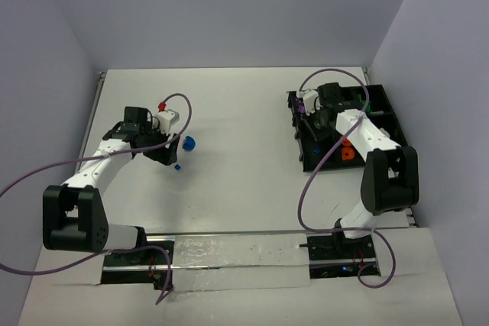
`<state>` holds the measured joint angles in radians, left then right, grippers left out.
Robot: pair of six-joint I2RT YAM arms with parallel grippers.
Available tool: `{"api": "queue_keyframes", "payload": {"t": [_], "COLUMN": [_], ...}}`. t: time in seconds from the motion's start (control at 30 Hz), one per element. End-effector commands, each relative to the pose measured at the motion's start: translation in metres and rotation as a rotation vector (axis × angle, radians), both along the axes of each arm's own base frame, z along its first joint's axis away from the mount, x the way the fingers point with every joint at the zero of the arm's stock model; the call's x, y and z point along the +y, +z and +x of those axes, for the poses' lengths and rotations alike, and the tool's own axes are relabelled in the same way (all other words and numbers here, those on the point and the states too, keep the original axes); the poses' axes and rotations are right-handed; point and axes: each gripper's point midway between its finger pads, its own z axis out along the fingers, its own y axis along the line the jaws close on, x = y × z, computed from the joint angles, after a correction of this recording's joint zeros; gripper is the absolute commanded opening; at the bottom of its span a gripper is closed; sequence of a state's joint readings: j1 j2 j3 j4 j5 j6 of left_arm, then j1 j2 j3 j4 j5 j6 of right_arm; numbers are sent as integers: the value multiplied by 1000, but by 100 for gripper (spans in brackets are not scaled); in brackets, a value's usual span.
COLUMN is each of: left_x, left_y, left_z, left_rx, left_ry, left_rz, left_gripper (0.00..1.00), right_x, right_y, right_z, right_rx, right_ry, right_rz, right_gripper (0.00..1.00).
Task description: Sort the legos into containers by color
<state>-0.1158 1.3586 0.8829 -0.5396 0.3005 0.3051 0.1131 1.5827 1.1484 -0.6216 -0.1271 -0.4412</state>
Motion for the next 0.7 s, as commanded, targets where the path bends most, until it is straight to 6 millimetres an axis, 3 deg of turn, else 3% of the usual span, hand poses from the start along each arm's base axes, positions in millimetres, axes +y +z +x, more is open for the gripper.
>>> {"api": "queue_keyframes", "payload": {"t": [0.0,0.13,0.3,0.5,0.67], "left_x": [14,18,20,18,13], "left_y": [-2,-12,-23,-31,-40], "left_z": [5,0,-7,-8,-4], "left_rx": [-52,-38,-23,-12,-1], "left_ry": [-7,-16,-31,-38,-51], "left_rz": [82,106,118,111,89], "left_gripper": [80,79,79,77,71], "right_x": [-12,-14,-14,-8,11], "right_y": [7,2,7,31,71], "right_z": [24,30,34,39,40], "right_rx": [-55,-48,-58,-91,-146], "right_ry": [-60,-81,-90,-97,-83], "right_rz": [-49,-58,-56,-17,86], "right_gripper": [21,47,61,64,67]}}
